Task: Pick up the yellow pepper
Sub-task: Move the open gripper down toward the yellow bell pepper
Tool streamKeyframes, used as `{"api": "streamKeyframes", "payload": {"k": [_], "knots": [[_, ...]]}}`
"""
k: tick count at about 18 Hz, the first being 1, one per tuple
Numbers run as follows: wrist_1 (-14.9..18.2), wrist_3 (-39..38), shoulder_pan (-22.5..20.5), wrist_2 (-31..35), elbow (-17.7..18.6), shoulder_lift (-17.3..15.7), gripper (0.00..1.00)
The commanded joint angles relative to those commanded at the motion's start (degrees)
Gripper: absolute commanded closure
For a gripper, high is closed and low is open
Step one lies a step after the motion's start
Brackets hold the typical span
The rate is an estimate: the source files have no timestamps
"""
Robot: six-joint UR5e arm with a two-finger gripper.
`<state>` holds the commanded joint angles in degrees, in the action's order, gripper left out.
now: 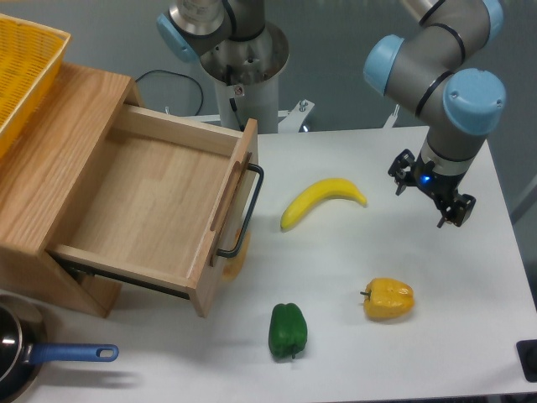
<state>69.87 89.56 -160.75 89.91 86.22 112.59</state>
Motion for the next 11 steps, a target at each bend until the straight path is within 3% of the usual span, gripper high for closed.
{"api": "streamKeyframes", "payload": {"k": [7,11], "knots": [[-0.4,-0.1,0.5,0.0,0.5,0.7,0.0],[-8.0,-0.7,0.3,0.0,4.8,0.5,0.0]]}}
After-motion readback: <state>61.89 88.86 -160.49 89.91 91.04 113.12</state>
